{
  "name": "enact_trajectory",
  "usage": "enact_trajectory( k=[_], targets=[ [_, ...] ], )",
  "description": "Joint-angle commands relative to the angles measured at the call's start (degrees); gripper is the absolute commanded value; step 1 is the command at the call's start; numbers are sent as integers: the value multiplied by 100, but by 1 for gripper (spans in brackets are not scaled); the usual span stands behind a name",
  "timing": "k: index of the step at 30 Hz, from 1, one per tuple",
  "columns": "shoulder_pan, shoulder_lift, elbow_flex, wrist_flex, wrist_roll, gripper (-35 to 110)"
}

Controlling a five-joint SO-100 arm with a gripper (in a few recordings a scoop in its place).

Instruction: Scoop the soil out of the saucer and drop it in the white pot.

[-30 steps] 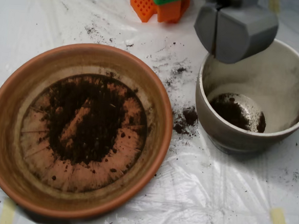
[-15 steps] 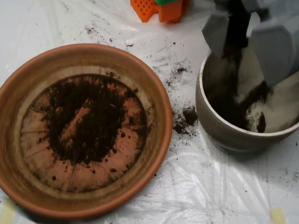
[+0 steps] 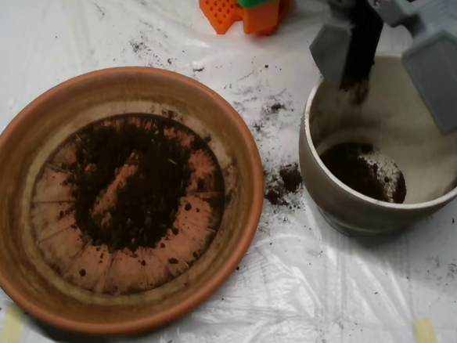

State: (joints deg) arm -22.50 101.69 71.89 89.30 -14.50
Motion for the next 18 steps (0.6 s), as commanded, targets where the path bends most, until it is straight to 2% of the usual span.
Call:
enact_trajectory(
  k=[1, 10, 18],
  targets=[
    [-88, 642, 44, -158, 79, 42],
    [132, 940, 35, -325, 404, 45],
    [1652, 1283, 35, -431, 1169, 43]
  ],
)
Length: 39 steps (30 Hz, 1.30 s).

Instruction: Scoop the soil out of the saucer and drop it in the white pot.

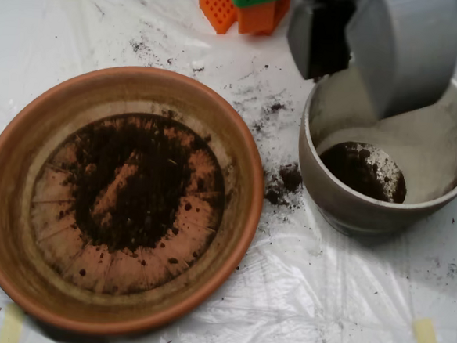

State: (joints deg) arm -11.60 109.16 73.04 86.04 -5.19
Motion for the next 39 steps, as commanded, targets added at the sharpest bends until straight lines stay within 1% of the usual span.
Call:
enact_trajectory(
  k=[1, 6, 13, 20, 24, 30, 36, 39],
  targets=[
    [800, 615, 26, -149, 290, 43],
    [1890, 1213, 1327, -756, 369, 45],
    [3278, 1310, 3111, -1521, 571, 45],
    [4157, 1125, 4746, -2795, 554, 44],
    [4482, 158, 4781, -3296, 589, 43],
    [4913, -1582, 4166, -3366, 668, 42],
    [5212, -1688, 4157, -3410, 545, 42],
    [5361, -2021, 3841, -3305, 475, 41]
  ],
)
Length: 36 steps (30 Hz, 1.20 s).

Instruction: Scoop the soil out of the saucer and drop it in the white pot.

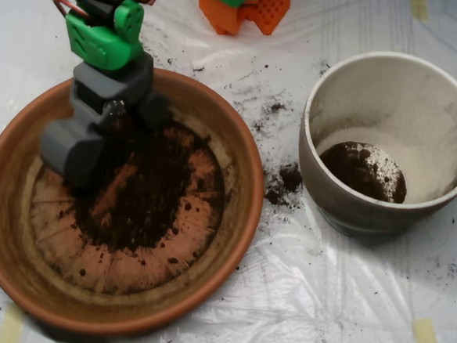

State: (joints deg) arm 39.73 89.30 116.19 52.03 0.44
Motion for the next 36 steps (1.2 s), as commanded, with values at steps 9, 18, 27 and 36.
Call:
enact_trajectory(
  k=[9, 18, 27, 36],
  targets=[
    [360, -747, -1248, 492, -272, 26],
    [70, -176, -571, 264, -343, 12],
    [-387, 334, 18, 123, -264, 2],
    [-598, 457, -281, 325, -404, -1]
  ],
)
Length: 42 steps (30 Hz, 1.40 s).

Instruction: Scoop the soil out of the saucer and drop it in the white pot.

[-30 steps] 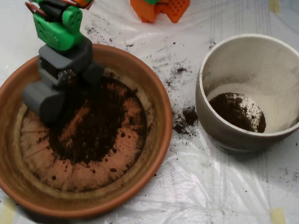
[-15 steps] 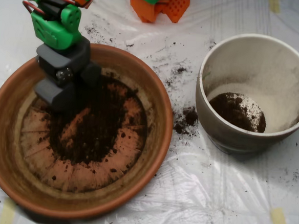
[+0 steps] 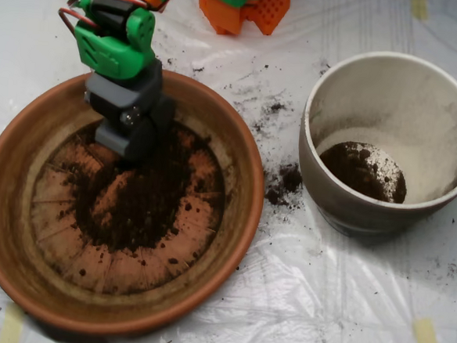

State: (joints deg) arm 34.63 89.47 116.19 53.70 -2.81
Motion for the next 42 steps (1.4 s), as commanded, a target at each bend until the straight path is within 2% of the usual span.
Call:
enact_trajectory(
  k=[1, 13, 25, 32, 42],
  targets=[
    [-114, 439, -404, 246, -44, -1],
    [-896, 1854, -1784, 1644, 343, -1],
    [-2487, 3445, -2496, 2329, 237, -1],
    [-3445, 3305, -3366, 2637, -35, -1],
    [-4878, 1907, -5440, 3524, -519, -1]
  ],
)
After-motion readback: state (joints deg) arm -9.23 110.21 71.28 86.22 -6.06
